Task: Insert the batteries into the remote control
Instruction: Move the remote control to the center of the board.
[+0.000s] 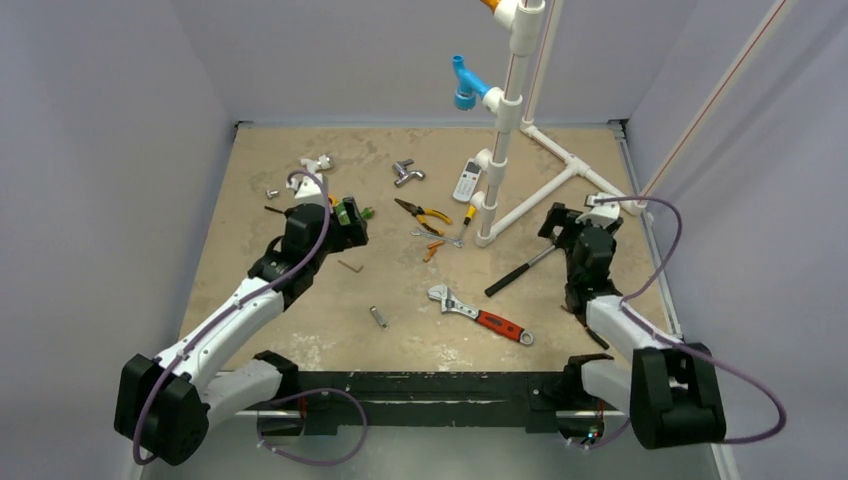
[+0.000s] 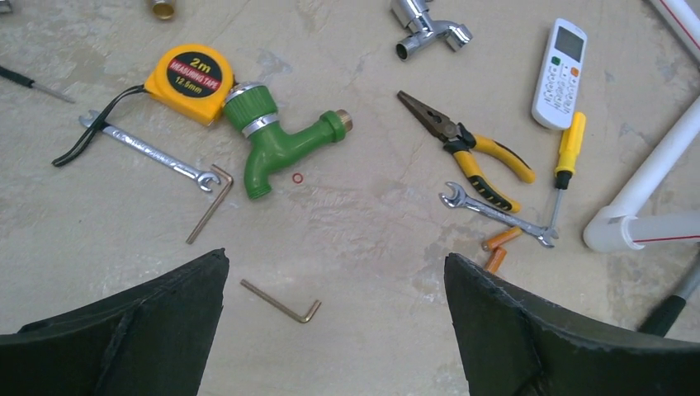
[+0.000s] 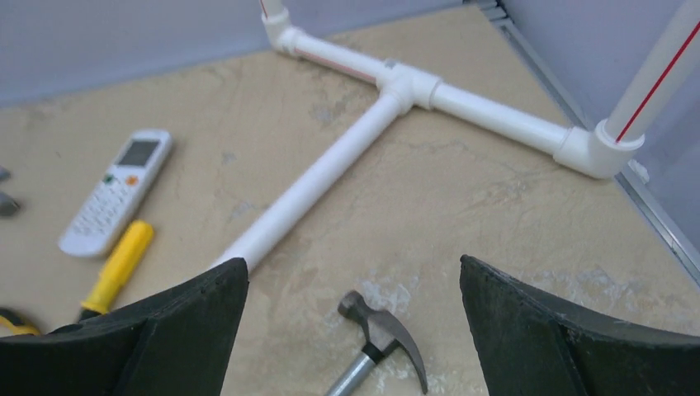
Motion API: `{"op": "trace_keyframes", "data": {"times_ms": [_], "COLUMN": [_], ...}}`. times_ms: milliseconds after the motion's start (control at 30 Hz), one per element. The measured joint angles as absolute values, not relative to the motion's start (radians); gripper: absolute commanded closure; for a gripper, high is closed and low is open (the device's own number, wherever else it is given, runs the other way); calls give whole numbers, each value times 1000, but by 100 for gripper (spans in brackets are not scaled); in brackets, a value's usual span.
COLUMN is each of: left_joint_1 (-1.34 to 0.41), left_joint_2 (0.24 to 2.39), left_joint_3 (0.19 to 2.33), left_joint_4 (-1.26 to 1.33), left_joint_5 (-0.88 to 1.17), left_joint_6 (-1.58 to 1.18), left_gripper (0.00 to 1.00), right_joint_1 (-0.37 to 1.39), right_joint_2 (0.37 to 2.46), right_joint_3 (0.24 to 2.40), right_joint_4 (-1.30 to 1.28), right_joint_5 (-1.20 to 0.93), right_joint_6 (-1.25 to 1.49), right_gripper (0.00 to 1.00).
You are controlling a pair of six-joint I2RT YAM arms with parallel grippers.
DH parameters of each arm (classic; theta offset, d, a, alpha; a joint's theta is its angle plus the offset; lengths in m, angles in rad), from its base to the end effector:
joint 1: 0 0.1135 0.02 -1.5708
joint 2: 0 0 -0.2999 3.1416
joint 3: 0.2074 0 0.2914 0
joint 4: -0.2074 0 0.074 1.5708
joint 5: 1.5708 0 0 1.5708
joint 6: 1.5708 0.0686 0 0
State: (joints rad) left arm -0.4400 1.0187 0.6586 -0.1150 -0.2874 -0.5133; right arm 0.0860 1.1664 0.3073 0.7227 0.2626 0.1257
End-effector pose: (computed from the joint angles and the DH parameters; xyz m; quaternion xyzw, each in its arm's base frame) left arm 0.2571 -0.0996 0.2606 -0.1055 0.8415 -0.1279 0.5141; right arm 0.2731 0.0057 0.1934 0.1009 0.7453 -0.0293 0.6584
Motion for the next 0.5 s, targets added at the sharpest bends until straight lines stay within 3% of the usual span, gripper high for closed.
{"op": "trace_keyframes", "data": {"times_ms": [333,500], "left_joint_1": [-433,-428], "left_joint_2": [1152,1416], "left_joint_3": [954,1258], "left_joint_4": [-140,-155], "left_joint_5": [-160,-1], "left_joint_6": [-475,-463], "left_gripper": [0,0], "right_joint_1": [86,85], "right_joint_2": [920,947], "right_joint_3": [652,653], "right_joint_4": [81,-75], "right_joint_5": [266,191], "right_joint_6": [431,473], "right_gripper": [5,8]}}
